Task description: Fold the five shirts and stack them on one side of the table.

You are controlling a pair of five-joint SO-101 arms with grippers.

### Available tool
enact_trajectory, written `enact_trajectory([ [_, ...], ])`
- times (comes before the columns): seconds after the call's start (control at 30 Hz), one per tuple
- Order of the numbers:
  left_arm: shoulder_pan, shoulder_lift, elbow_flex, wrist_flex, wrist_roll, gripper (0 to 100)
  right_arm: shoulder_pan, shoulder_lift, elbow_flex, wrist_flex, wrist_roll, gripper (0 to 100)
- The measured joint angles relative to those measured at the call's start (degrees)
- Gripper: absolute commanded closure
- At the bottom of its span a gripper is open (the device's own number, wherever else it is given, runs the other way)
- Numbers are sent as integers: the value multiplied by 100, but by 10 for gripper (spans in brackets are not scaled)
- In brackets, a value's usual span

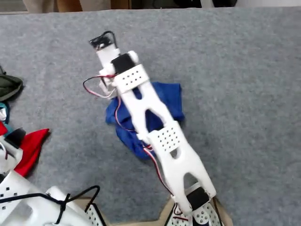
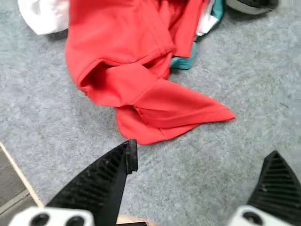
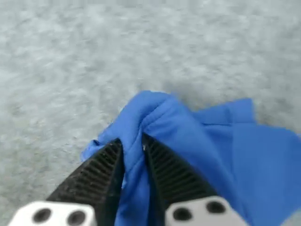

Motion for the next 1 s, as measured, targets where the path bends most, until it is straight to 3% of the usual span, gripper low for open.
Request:
enact_trajectory([
  [0.37,800,0,0,0,0,601,123,-2576,0,0,0,992],
  [0.63,1433,-53,0,0,0,601,976,-4545,9,18,281,992],
  [0.8,2382,-44,0,0,62,601,1925,-5609,1011,18,624,992],
  [1.0,4132,-44,70,-211,686,601,3209,-6532,3042,18,1134,992],
])
